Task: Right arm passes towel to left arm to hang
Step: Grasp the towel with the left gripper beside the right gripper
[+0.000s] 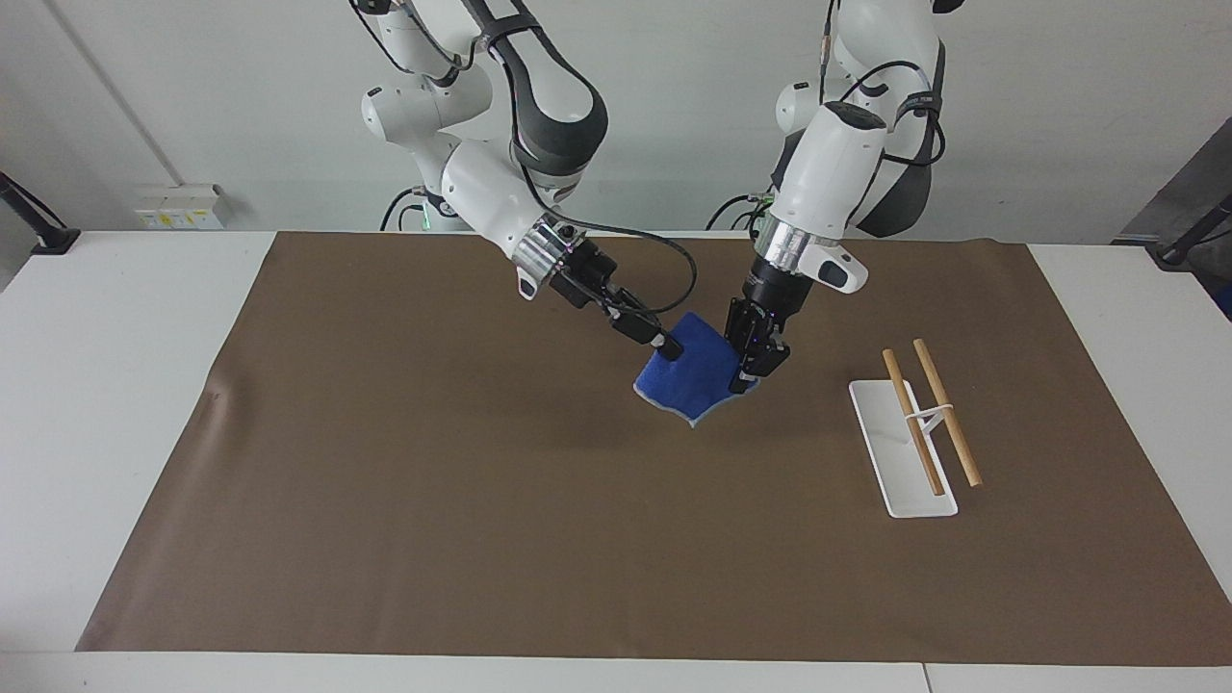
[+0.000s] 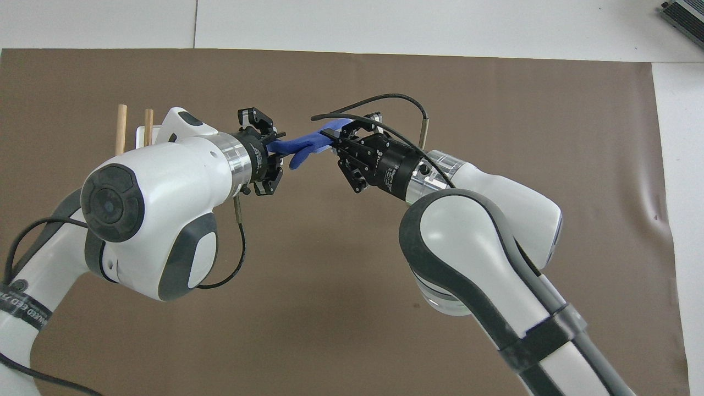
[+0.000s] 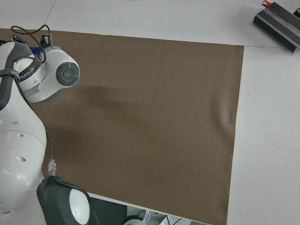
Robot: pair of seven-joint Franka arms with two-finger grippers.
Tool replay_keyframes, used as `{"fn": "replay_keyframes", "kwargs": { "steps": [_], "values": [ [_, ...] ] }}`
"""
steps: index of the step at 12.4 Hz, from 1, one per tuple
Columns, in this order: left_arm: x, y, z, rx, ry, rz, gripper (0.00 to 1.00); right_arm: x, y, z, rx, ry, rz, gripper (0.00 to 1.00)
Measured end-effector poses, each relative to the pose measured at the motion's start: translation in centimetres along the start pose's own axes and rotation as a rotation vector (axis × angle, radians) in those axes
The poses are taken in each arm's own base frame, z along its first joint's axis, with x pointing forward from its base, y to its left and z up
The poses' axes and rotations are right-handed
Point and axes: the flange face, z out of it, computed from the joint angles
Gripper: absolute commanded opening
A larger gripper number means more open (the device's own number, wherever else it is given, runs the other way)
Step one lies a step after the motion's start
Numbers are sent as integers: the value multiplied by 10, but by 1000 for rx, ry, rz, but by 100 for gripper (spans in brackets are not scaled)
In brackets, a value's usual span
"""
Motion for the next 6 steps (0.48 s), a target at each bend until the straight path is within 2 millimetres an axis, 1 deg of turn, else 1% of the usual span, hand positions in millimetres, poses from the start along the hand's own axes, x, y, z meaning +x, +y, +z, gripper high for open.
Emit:
{"fn": "replay_keyframes", "kwargs": {
  "steps": [1, 5, 6],
  "values": [
    [2, -2, 3, 5, 3, 10, 0, 0, 0, 0, 0, 0, 0, 0],
    [4, -4, 6, 5, 4, 64, 0, 2, 2, 0, -3, 3, 2, 0],
    [4, -3, 5, -4, 1, 64, 0, 2, 2, 0, -3, 4, 2, 67]
  ]
}}
